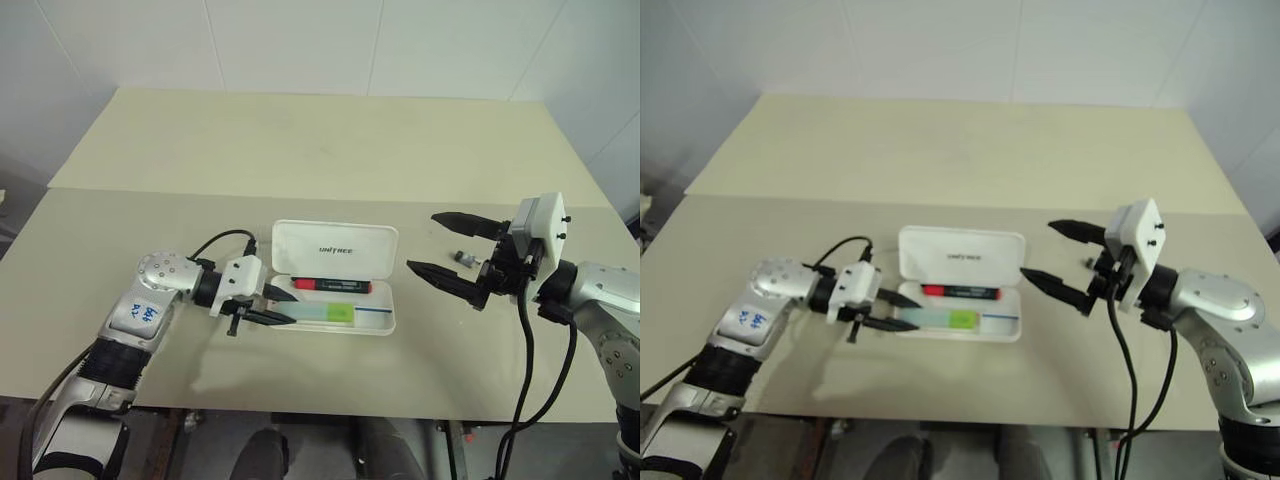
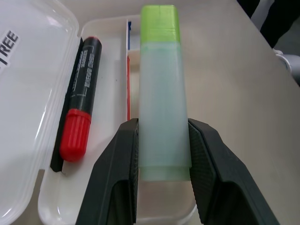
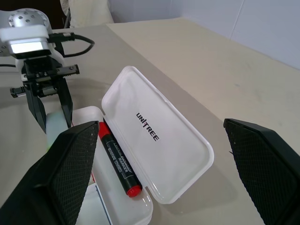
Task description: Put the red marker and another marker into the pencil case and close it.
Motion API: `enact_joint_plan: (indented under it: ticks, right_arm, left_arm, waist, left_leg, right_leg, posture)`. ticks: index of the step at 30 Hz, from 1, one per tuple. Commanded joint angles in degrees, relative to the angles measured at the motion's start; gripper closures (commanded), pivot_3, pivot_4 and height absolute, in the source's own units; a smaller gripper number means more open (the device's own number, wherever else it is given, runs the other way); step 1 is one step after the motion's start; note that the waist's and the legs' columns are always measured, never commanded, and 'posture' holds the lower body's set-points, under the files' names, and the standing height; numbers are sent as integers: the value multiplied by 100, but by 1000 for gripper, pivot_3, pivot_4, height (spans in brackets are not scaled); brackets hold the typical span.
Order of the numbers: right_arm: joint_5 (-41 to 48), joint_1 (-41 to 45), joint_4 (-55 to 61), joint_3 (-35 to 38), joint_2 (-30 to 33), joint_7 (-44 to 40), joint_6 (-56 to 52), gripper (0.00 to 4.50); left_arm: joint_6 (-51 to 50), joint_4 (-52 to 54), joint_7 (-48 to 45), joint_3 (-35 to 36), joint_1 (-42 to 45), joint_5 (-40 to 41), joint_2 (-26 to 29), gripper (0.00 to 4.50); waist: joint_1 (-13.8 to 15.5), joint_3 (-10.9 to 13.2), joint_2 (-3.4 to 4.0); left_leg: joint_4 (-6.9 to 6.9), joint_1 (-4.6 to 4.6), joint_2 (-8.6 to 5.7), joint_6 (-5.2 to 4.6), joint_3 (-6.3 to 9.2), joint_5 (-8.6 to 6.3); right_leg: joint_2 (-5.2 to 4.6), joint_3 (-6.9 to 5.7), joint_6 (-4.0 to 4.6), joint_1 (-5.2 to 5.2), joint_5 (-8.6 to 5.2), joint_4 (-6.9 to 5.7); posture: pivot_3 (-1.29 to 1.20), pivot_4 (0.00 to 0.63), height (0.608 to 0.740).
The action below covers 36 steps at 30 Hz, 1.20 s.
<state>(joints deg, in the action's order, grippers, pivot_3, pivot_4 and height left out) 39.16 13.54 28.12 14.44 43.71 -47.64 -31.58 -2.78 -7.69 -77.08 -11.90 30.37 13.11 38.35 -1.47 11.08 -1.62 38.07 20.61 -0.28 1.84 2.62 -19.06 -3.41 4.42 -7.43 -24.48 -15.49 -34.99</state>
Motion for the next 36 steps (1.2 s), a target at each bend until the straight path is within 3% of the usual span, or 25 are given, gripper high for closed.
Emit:
enact_joint_plan:
  ticks: [1,8,18,28,36]
  right_arm:
    - [140,-34,283,254,23,124,42,0]
    - [179,-68,315,252,35,201,61,0]
    - [163,-21,268,185,9,215,112,0]
    - [63,45,-105,70,-9,72,187,0]
    - [-735,534,-1871,-135,587,-679,630,0]
  left_arm:
    - [114,-11,-64,-18,123,-56,-12,3483]
    - [23,2,-77,-63,121,-74,-17,3483]
    - [-174,148,34,-27,83,-27,-92,18]
    - [-813,741,-17,543,54,788,-59,18]
    - [-1951,1111,318,1212,579,1685,-30,18]
  waist:
    - [1,0,0]
    - [3,0,0]
    - [3,0,0]
    - [1,0,0]
    - [-5,0,0]
  left_leg:
    - [0,0,0,0,0,0]
    - [1,0,0,0,0,0]
    - [2,0,0,-1,1,0]
    - [4,0,1,-1,1,0]
    - [13,0,-4,-4,-2,2]
  right_leg:
    - [0,0,0,0,0,0]
    - [-1,0,0,0,0,-2]
    - [0,0,0,0,0,-3]
    - [0,1,-1,0,0,-7]
    - [-1,2,-5,1,3,-10]
  posture:
    - [0,150,740]
    - [0,150,740]
    - [0,150,740]
    - [0,150,740]
    - [0,150,740]
